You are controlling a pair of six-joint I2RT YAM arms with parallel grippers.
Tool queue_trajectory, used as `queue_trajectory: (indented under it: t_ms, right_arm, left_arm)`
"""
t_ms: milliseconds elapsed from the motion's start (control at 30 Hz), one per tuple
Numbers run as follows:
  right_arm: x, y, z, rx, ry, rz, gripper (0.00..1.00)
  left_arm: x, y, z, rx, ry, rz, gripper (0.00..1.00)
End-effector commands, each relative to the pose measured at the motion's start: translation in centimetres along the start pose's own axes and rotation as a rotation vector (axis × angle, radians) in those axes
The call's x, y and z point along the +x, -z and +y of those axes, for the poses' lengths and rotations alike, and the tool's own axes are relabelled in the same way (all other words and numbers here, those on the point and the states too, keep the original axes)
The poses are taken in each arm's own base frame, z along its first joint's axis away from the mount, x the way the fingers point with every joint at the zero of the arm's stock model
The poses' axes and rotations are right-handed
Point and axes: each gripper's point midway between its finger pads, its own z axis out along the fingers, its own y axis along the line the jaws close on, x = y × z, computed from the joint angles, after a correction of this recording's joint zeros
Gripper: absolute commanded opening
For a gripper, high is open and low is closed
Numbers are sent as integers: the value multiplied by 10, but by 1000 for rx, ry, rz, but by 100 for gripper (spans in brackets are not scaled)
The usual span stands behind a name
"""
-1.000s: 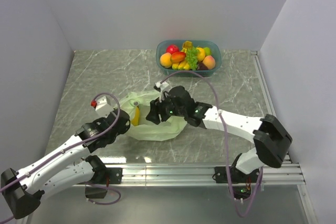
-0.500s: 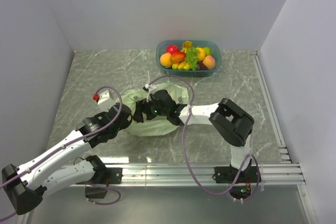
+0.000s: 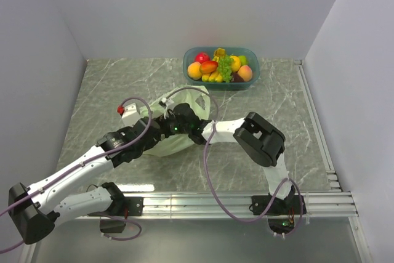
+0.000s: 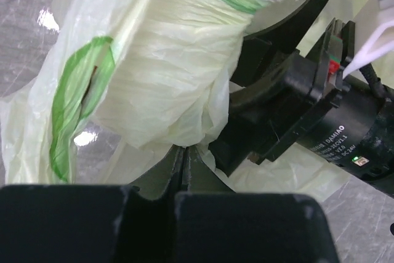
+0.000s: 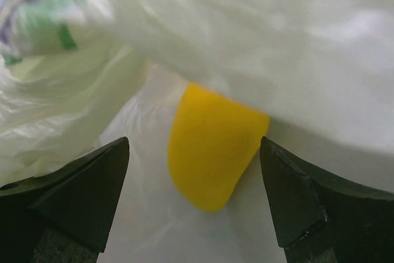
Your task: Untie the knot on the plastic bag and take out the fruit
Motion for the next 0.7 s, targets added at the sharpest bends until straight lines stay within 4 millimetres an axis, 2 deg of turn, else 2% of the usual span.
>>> queue_trajectory:
  t_ms: [0, 33, 167, 367, 433, 467, 500, 567, 600, 667]
  right_arm:
    - [13, 5, 28, -105, 95, 59, 93]
    - [21, 5, 32, -109, 104, 86, 93]
    - [31, -4, 37, -130, 117, 125, 93]
    - [46, -22, 23, -73, 122, 157, 90]
    - [49, -26, 19, -60, 110, 153, 84]
    - [48, -27, 18, -58, 105, 149, 80]
    - [48, -28, 19, -58, 97, 145, 69]
    - [43, -29, 19, -53, 95, 124, 55]
    - [39, -28, 20, -50, 96, 114, 37]
    - [34, -25, 20, -29, 103, 95, 22]
  left_arm:
    - [8, 2, 9, -8, 51, 21, 1]
    - [8, 5, 12, 1, 72, 18, 0]
    - [22, 2, 23, 9, 112, 37, 1]
    - [27, 1, 23, 8, 100, 58, 0]
    - [28, 1, 22, 10, 96, 66, 1]
    - [29, 1, 23, 10, 95, 68, 1]
    - [29, 1, 22, 16, 97, 70, 1]
    - [30, 2, 24, 22, 101, 69, 0]
    - [29, 3, 24, 21, 108, 66, 1]
    - [29, 4, 26, 22, 114, 65, 0]
